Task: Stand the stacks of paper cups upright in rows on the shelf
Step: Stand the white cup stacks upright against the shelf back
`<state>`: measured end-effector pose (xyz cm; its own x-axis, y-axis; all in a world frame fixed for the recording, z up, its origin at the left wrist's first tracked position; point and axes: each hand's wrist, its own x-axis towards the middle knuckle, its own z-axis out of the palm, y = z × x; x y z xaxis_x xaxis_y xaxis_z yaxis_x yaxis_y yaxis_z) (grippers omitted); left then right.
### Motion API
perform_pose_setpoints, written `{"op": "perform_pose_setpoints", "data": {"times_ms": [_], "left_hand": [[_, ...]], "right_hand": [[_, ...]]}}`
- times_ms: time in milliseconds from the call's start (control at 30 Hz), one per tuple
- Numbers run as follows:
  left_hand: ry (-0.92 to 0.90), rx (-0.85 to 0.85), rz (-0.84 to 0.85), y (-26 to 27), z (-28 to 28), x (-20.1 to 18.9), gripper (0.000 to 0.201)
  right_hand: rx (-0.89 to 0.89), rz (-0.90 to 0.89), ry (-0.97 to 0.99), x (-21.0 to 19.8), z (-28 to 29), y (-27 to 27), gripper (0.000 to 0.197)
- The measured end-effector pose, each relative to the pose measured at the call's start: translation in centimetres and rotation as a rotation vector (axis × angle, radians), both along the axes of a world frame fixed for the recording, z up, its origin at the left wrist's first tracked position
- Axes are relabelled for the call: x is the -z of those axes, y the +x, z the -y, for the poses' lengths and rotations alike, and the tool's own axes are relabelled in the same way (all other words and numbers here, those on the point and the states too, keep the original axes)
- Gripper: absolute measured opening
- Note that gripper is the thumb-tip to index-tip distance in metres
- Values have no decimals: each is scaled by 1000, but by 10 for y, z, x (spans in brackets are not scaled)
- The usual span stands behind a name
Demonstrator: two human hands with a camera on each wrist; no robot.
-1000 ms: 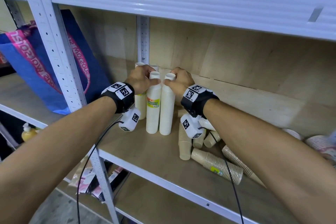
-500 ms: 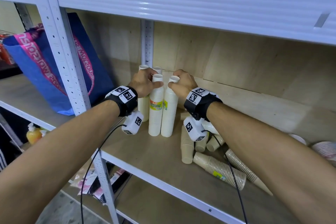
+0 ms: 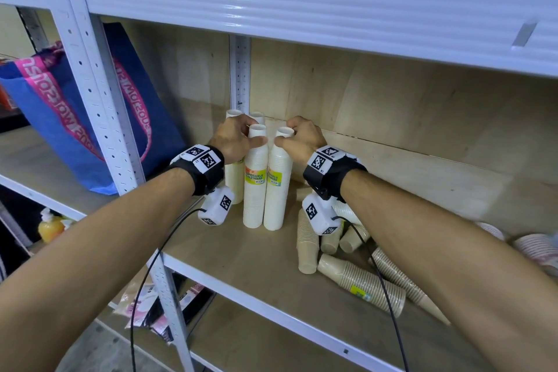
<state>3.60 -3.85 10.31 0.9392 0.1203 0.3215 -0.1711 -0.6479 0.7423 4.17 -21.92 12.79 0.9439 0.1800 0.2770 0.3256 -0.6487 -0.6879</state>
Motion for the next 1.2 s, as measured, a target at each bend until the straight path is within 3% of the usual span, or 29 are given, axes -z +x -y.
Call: {"op": "perform_pose_setpoints", "data": {"times_ms": [67,267,433,600,900,1200], "left_hand": [[0,5,-1,0,0,0,43],[4,-1,0,-1,-1,0,43],[-3,1,-15,-3,0,-1,43],[-16,6,-16,-5,2,-5,37],[-44,26,-97,-5,-9,-26,23],[-104,-24,-113,-14,-40,-41,30]], "right_hand": [[34,0,9,1,-1,1,52],[-19,-7,-26,-2,0,-3,30],[20,-17,12,0,-1,-3,49],[15,-15,7,-2,-2,-5,31],[-60,-27,-4,-12,-13,0,32],[-116,18,20,-15,-45,5,21]]}}
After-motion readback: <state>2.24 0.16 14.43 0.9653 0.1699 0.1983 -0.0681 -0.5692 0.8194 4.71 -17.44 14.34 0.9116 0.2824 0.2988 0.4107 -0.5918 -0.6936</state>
